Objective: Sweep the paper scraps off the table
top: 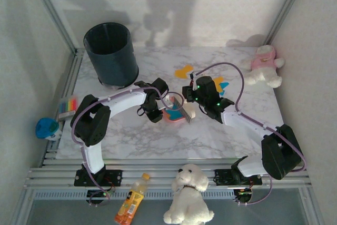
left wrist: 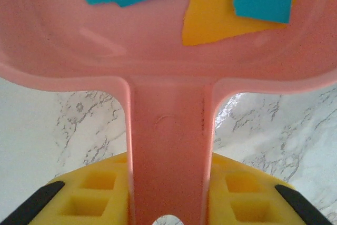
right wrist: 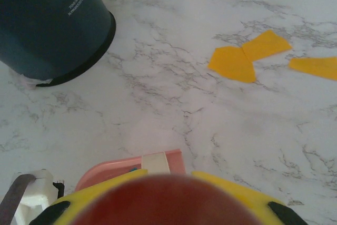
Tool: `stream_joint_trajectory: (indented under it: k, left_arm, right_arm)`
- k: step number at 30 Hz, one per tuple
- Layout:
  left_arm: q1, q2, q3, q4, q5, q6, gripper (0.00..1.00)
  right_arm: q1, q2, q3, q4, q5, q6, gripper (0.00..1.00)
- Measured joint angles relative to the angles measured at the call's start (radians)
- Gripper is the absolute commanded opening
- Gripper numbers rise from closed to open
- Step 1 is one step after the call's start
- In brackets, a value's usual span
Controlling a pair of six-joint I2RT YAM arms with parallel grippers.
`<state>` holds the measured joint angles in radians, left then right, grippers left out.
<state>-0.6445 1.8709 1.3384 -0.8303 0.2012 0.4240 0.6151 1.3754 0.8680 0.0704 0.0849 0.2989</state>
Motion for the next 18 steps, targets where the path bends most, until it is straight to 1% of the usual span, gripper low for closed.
stream_joint_trajectory:
  k: [4,10,18]
  left_arm:
    - [0.0,-0.006,-0.003,0.01,0.002,0.0,0.0]
    - [0.0,-0.042,-0.025,0.052,0.004,-0.001,0.0]
    - [0.0,-0.103,-0.072,0.129,0.003,-0.01,0.0]
  right_arm:
    - [0.0,-0.034,-0.005,0.001,0.031,0.0,0.0]
    - [0.0,-0.125,-0.037,0.014,0.105,0.001,0.0]
    - [0.0,-0.204,-0.069,0.014,0.233,0.005,0.0]
